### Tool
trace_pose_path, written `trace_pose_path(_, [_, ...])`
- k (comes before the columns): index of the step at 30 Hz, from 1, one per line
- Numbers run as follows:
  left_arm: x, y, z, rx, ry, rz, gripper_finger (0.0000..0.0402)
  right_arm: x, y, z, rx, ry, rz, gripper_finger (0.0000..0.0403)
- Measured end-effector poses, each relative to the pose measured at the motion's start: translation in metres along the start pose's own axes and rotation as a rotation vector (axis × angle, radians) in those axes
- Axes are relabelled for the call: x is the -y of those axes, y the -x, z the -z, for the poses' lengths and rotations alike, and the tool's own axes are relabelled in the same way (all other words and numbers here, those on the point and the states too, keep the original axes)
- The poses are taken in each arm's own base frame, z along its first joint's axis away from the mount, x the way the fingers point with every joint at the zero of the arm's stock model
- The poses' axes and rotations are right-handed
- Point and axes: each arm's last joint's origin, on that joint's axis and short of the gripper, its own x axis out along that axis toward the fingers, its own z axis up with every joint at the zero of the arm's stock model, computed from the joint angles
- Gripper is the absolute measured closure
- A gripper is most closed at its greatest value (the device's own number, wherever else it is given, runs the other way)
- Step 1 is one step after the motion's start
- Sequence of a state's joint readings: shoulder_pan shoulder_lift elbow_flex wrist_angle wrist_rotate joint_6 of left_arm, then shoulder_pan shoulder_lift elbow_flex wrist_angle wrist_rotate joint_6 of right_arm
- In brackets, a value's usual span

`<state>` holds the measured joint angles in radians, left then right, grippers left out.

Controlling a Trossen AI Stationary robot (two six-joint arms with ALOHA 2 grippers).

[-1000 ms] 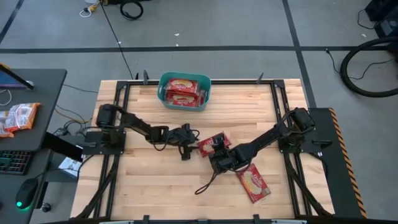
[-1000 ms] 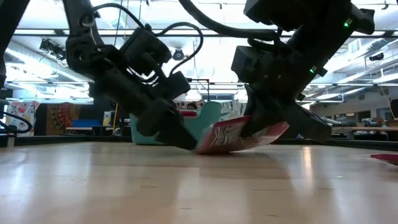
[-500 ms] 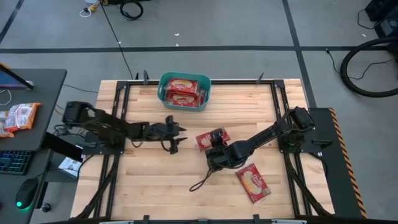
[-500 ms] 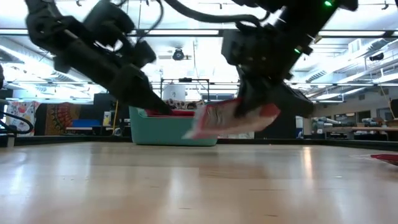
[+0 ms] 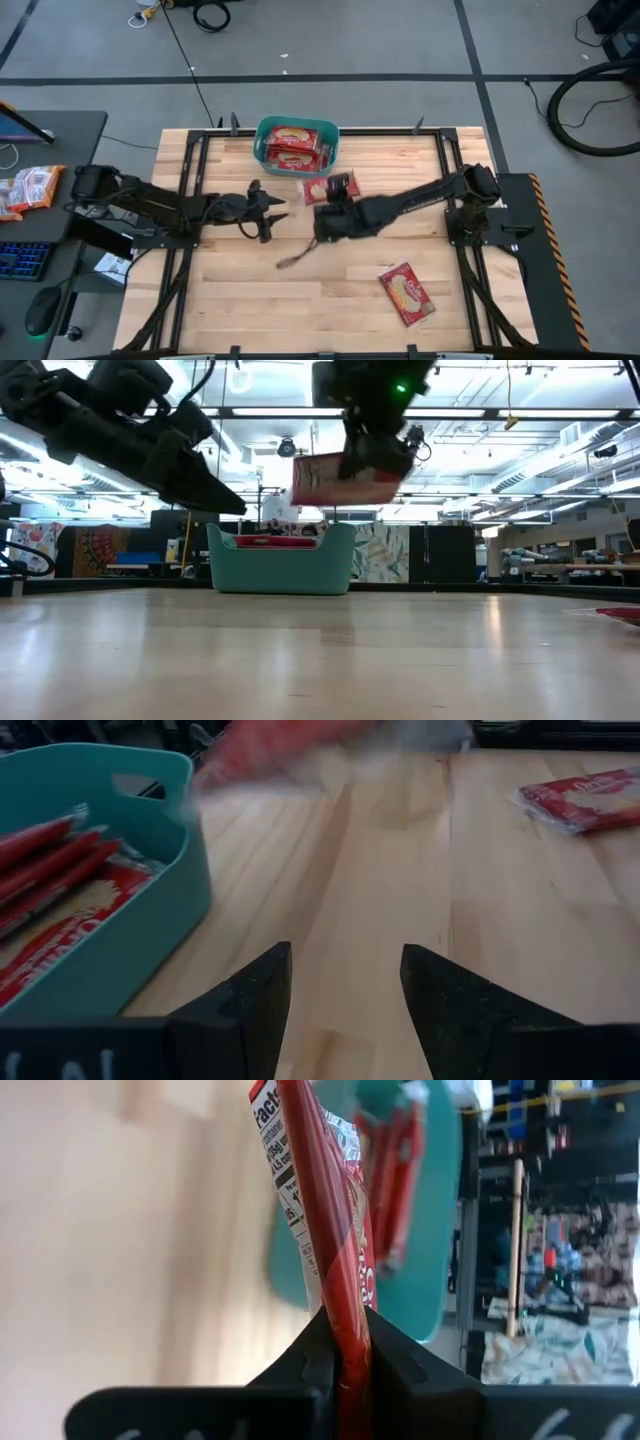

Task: Sort popcorn bags into baskets
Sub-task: Put the red popcorn bag into the green bin

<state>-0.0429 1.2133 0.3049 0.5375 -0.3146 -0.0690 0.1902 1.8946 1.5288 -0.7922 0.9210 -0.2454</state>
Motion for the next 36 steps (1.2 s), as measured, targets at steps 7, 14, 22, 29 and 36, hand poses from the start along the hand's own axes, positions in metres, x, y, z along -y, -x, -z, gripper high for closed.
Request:
trace_pose_path(7, [-0.006,0.015,-0.001,-0.016,0.019,-0.026,0.0208,0.047,-0.032,-0.002,-0.001,-0.1,-0.022,0.037])
trace_pose_path(14, [-0.011,0.029,-0.003,-0.046,0.032,-0.064,0.0208,0.085,-0.071,0.001,0.096,-0.242,-0.077,0.0369])
trace_pose_path(22, [-0.015,0.04,-0.007,-0.029,0.002,-0.096,0.0208,0.109,-0.095,-0.003,0.229,-0.272,-0.024,0.0369])
trace_pose_path(29, [-0.018,0.046,-0.009,-0.021,-0.057,-0.128,0.0208,0.111,-0.133,-0.005,0.188,-0.279,-0.015,0.0369])
trace_pose_path(36, [-0.019,0.048,-0.011,-0.006,-0.091,-0.15,0.0208,0.12,-0.172,-0.013,0.188,-0.318,-0.022,0.0369])
